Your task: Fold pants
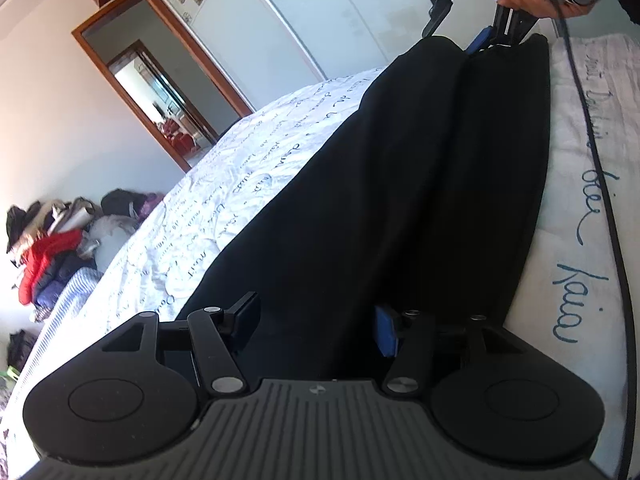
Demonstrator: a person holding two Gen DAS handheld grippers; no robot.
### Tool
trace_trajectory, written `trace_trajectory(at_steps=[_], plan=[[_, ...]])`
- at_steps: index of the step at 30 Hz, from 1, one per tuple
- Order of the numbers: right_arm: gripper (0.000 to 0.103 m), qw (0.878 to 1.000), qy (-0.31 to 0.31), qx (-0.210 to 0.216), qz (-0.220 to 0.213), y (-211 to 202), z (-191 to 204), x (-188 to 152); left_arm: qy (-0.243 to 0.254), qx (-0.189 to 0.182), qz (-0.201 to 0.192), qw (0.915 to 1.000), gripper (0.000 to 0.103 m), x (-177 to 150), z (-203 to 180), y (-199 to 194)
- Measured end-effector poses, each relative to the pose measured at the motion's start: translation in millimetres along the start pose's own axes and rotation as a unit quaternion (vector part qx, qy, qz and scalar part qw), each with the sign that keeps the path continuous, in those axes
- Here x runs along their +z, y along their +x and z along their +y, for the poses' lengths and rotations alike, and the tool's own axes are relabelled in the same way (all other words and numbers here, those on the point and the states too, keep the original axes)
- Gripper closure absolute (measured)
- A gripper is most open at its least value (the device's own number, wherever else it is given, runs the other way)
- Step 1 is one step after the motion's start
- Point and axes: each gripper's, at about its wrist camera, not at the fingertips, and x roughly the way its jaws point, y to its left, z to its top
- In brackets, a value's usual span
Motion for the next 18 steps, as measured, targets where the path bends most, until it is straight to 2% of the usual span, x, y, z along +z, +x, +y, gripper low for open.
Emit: trace_trajectory(at_steps=[4,6,8,10,12,15,18], plan=[[0.044,1.000,0.016,0.002,-0.008,-3.9,3.7,-10.0,0.001,0.007,0.000,1.0000,0.032,-1.3,0.6,-2.8],[0.044,0.999,0.029,0.010,0.013,0.2,3.4,-15.4,-0.001,0.006,0.000,1.0000,0.031,-1.5,2.2,-2.7],[0.045,1.000,0.015,0.018,0.008,3.8,9.0,-15.8,-0.008,0.005,0.002,1.0000,0.030,-1.1,4.3,-1.7],[0.059,1.000,0.009,0.020,-0.014,8.8,13.5,-8.8,-0.012,0.002,0.003,0.9999,0.031,0.0,4.5,-1.0],[0.070,0.999,-0.009,0.002,-0.036,17.6,20.2,3.1,-0.011,-0.004,0.001,0.9999,0.031,0.8,5.2,-1.2],[0.093,0.999,0.001,-0.014,-0.029,32.2,20.0,16.8,-0.010,-0.017,-0.002,0.9998,0.032,0.1,7.2,0.0],[0.097,0.999,-0.028,-0.023,-0.033,32.0,30.2,14.2,-0.023,-0.032,0.002,0.9992,0.035,-0.1,10.9,2.1]])
